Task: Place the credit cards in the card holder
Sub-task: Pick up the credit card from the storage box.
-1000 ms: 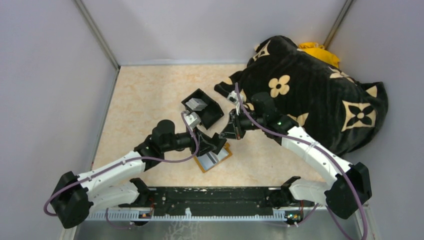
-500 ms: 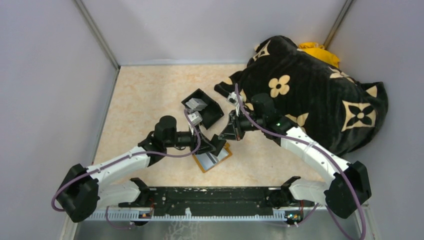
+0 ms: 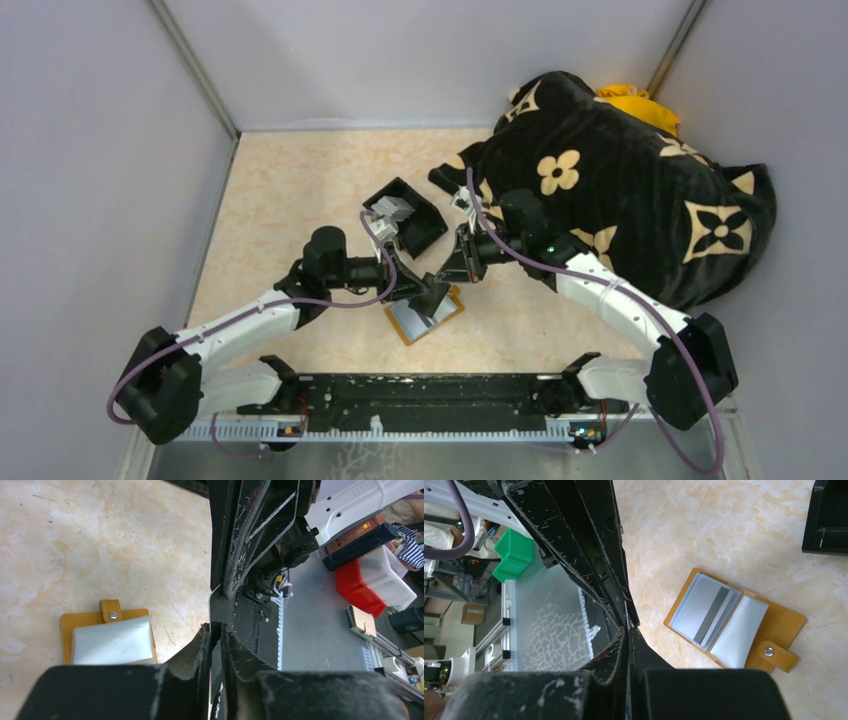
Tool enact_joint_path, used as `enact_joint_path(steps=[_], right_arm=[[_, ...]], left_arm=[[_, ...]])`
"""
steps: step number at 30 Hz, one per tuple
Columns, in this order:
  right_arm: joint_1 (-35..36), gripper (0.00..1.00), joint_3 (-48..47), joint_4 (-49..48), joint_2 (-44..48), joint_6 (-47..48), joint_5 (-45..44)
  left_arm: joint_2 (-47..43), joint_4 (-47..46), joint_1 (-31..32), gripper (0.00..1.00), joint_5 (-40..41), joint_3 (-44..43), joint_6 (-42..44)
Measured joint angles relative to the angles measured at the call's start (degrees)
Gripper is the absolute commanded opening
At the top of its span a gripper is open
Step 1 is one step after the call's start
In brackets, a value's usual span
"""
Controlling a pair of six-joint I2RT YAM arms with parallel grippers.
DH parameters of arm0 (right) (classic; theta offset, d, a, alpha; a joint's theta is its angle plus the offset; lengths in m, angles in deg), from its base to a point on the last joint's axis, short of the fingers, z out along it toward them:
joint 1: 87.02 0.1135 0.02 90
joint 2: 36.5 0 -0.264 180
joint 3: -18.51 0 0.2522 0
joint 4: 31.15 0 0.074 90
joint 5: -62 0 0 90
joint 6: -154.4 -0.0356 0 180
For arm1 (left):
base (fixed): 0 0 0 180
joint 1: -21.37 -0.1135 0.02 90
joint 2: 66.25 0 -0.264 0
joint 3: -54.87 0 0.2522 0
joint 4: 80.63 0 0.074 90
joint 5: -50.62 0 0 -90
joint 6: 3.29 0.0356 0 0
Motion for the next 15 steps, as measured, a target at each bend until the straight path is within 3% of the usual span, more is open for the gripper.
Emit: enact_joint_path(steps=[4,8,13,15], right_arm=[[-0.1,0.0,0.4,-0.2,-0.1,-0.1,0.2],[-0.5,0.0,0.7,-0.6,-0.4,-0.2,0.6],[-0.6,0.35,0.7,-0.7,-0.4,-0.6,-1.0],[-0.7,0.4,0.7,-0.6,-0.4,-0.6,-3.0]], left_arm=[[0.8,-0.4,-0.2,0.0,-1.2,0.0,-0.8],[1.4,-0.9,-0.3,0.0,-2.0,0.0,-1.3],[1.4,-0.7,-0.3,0.0,0.2,0.0,-1.3],[0.5,0.6,-0.2,0.0,3.8,0.1,-1.3]])
